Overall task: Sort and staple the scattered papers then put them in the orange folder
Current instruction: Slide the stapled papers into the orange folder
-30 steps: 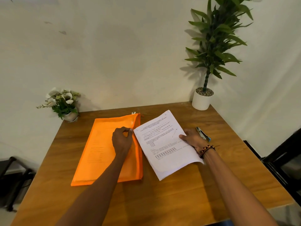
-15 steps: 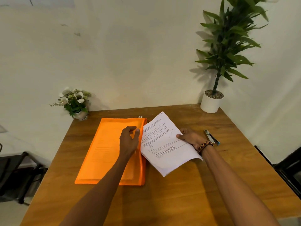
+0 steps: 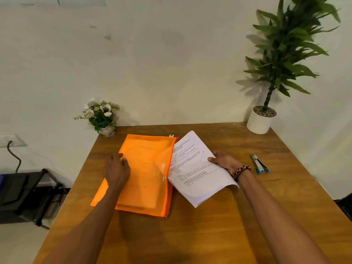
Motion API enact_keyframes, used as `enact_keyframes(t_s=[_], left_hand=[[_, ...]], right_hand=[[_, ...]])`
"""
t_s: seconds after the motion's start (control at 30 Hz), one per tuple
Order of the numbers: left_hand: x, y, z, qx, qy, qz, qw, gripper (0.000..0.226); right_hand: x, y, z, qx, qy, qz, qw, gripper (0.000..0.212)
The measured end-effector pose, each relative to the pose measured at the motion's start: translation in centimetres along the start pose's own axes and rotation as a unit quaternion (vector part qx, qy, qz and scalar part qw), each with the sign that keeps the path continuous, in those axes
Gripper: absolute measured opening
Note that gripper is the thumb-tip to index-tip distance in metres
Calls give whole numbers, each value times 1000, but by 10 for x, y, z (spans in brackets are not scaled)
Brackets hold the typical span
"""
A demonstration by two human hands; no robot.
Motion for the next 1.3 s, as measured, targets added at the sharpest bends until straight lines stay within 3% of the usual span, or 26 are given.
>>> enact_keyframes(t_s=[0.1, 0.2, 0.4, 0.5, 0.6, 0.7, 0.77, 0.83, 0.93, 1.0, 1.1, 1.3], left_hand=[[2, -5, 0, 5, -17, -24, 1000, 29], [1, -1, 4, 31, -28, 5, 999, 32], [1, -2, 7, 46, -38, 0, 998, 37], [3, -6, 8, 47, -42, -10, 998, 39], [5, -6, 8, 41, -43, -13, 998, 40], [7, -4, 9, 41, -40, -11, 998, 40], [7, -3, 9, 39, -40, -11, 998, 40], [7, -3, 9, 35, -43, -14, 998, 39], [7, -3, 7, 28, -45, -17, 998, 40], [7, -4, 6, 24, -45, -20, 998, 39], [8, -4, 6, 25, -48, -24, 998, 37], [10, -4, 8, 15, -45, -45, 998, 33]], right_hand=[[-7, -3, -13, 12, 14, 15, 1000, 14], [-11, -7, -33, 39, 33, 49, 997, 5], [-16, -6, -66, 84, 95, 159, 979, 21], [-17, -5, -68, 181, 135, 205, 952, 25], [-17, -4, -63, 328, 167, 242, 898, 24], [-19, 0, -56, 363, 167, 268, 877, 24], [-22, 4, -52, 322, 115, 272, 900, 20], [-20, 2, -48, 259, 14, 261, 930, 17], [-10, -10, -49, 244, -109, 207, 941, 17], [-11, -15, -55, 240, -138, 162, 947, 21], [-16, -14, -71, 169, -112, 132, 970, 18], [-21, -5, -90, 74, 70, 122, 987, 16]])
Point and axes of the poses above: each hand's wrist, its own x-axis away from the middle knuckle, its own z-axis out of the back of the hand, y = z × x, the point moved 1 cm from there along -x, towards the middle knuckle, and after that the axes turned 6 degrees about -x, right-handed, at the moved point
